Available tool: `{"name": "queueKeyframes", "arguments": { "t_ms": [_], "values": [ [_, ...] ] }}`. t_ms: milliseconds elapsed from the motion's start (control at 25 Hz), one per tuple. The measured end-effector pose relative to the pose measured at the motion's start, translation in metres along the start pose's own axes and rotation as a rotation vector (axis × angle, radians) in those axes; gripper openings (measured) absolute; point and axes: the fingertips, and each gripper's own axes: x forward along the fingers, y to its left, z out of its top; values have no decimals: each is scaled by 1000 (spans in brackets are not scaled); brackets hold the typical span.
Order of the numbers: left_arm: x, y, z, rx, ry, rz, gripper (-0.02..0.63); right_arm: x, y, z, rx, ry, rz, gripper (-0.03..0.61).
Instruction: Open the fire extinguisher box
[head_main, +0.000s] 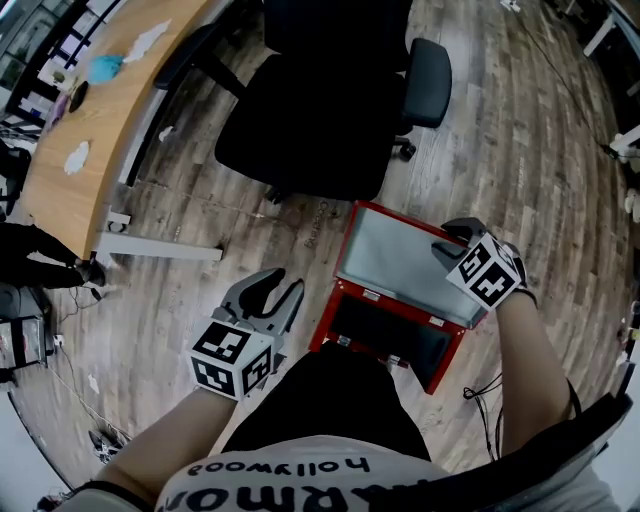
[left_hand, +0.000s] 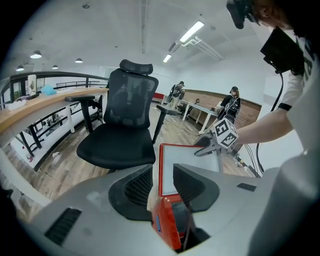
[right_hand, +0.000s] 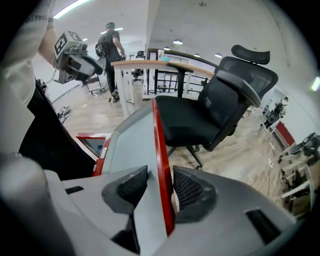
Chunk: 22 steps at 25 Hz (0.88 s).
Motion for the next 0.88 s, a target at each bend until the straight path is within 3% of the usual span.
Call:
{"name": "queueKeyframes", "arguments": {
  "t_ms": [120,280,400,600,720,760,800,880],
  "values": [
    [-3,-2,1,-4,-12,5,130,0,3,0,-6,-11,-27,210],
    [-13,-4,-3,-3,-11,15,130,-1,6,-2,-45,-13,-68,229],
    [-20,-3,-4,-10,-19,33,130,-9,4,4,-11,-63,-105,232],
    [-30,-9,-3,8,-49,46,130,-52,-5,25,172,-268,-205,230],
    [-36,-24,2,-42,-98,7,130,-95,10,42,342,-443,-142,228],
    [-38,-32,6,-59,-122,-18,130,-110,19,46,399,-494,-106,209],
    [-40,-41,11,-66,-147,-44,130,-124,27,49,442,-533,-80,129],
    [-45,-60,21,-35,-182,-88,130,-151,45,55,471,-571,-54,44]
  ]
}}
